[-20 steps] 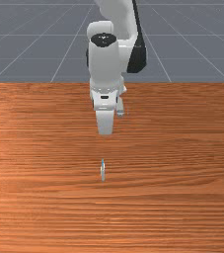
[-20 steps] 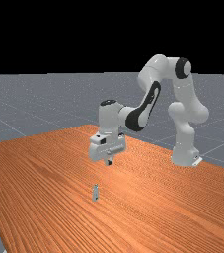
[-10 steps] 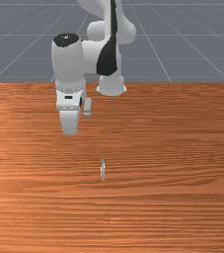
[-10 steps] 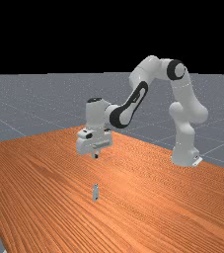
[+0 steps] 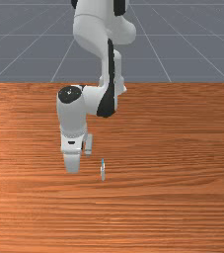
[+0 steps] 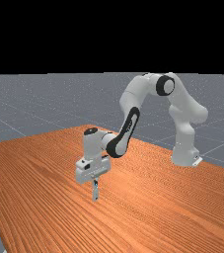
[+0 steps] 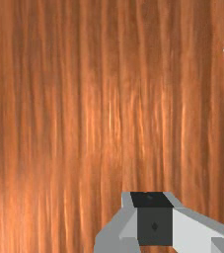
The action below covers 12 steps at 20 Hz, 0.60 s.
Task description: Rotate the USB body for 90 degree with plug right ward
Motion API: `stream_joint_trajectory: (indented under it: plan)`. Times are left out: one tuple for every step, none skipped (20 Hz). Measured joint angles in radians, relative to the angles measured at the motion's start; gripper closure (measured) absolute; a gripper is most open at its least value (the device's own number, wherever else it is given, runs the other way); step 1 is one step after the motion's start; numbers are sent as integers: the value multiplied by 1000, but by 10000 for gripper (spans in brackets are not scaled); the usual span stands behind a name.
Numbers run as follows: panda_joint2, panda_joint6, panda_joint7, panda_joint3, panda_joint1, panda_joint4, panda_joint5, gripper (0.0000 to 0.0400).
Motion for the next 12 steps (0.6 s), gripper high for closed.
stream_joint_trajectory:
  plan:
    - [16, 11, 0, 1, 0, 5, 1, 400]
    - [27, 29, -1, 2, -1, 4, 2, 400]
    - [26, 57, -12, 11, -11, -4, 10, 400]
    - [26, 58, -11, 10, -10, -3, 10, 400]
    - [25, 60, 10, 3, -1, -6, 10, 400]
    - [23, 60, 33, -1, 7, -9, 14, 400]
    - [21, 62, 45, -2, 15, -13, 15, 400]
    - [19, 64, 56, -2, 23, -17, 16, 400]
    - [16, 66, 77, -3, 35, -22, 19, 400]
    - [13, 68, 103, -5, 50, -28, 21, 400]
    - [11, 71, 105, -1, 61, -33, 17, 400]
    - [8, 72, 118, 0, 73, -37, 17, 400]
